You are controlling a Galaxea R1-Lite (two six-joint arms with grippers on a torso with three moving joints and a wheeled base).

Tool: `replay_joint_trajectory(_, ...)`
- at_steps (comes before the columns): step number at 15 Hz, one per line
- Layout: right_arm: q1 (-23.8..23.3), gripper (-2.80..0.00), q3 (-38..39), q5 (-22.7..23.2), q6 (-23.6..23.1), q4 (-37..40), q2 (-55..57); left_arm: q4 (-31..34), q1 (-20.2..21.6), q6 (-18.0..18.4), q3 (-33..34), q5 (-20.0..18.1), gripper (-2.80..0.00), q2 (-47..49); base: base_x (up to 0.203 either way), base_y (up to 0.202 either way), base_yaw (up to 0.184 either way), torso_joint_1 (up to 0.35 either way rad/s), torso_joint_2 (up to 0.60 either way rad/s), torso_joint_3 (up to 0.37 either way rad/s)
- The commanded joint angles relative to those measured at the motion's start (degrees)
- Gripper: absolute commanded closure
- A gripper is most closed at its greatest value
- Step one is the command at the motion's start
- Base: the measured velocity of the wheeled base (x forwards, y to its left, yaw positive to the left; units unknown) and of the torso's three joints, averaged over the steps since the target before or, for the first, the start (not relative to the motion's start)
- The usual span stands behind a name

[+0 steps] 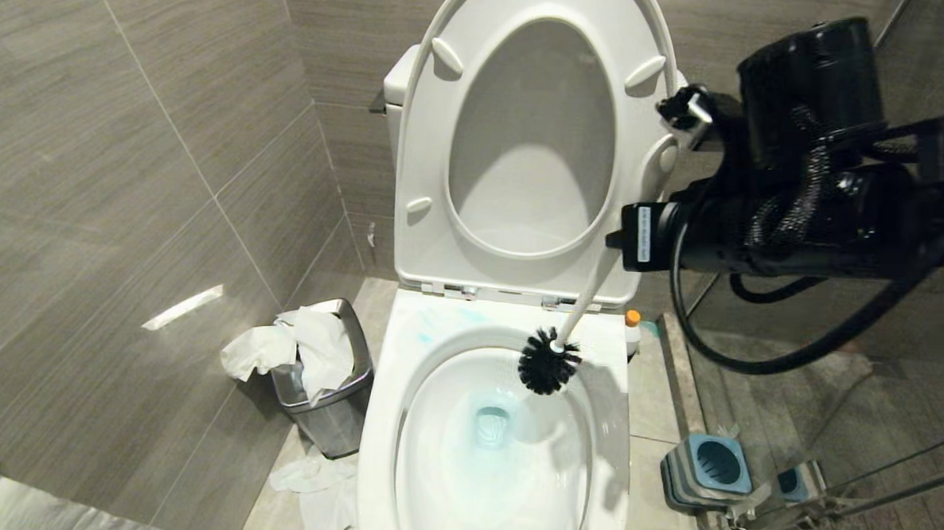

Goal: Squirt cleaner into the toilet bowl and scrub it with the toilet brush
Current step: Scrub the toilet bowl

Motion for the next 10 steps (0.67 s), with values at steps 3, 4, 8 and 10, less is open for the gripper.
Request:
replay_joint_trajectory(3, 0.4, 0.0, -2.4, -0.7, 0.3, -1.9, 12.3, 0.0, 0.0, 0.0, 0.1, 0.0, 0.0, 0.1, 0.0, 0.0, 0.0, 0.0, 0.0, 0.0)
replay_joint_trajectory(4, 0.4, 0.0, -2.7, -0.9, 0.3, -3.4, 14.4, 0.0, 0.0, 0.0, 0.1, 0.0, 0.0, 0.1, 0.0, 0.0, 0.0, 0.0, 0.0, 0.0)
replay_joint_trajectory(8, 0.5, 0.0, -3.2, -1.1, 0.2, -7.7, 23.3, 0.0, 0.0, 0.0, 0.0, 0.0, 0.0, 0.1, 0.0, 0.0, 0.0, 0.0, 0.0, 0.0)
replay_joint_trajectory(10, 0.5, 0.0, -3.4, -1.3, 0.1, -10.7, 27.2, 0.0, 0.0, 0.0, 0.1, 0.0, 0.0, 0.1, 0.0, 0.0, 0.0, 0.0, 0.0, 0.0)
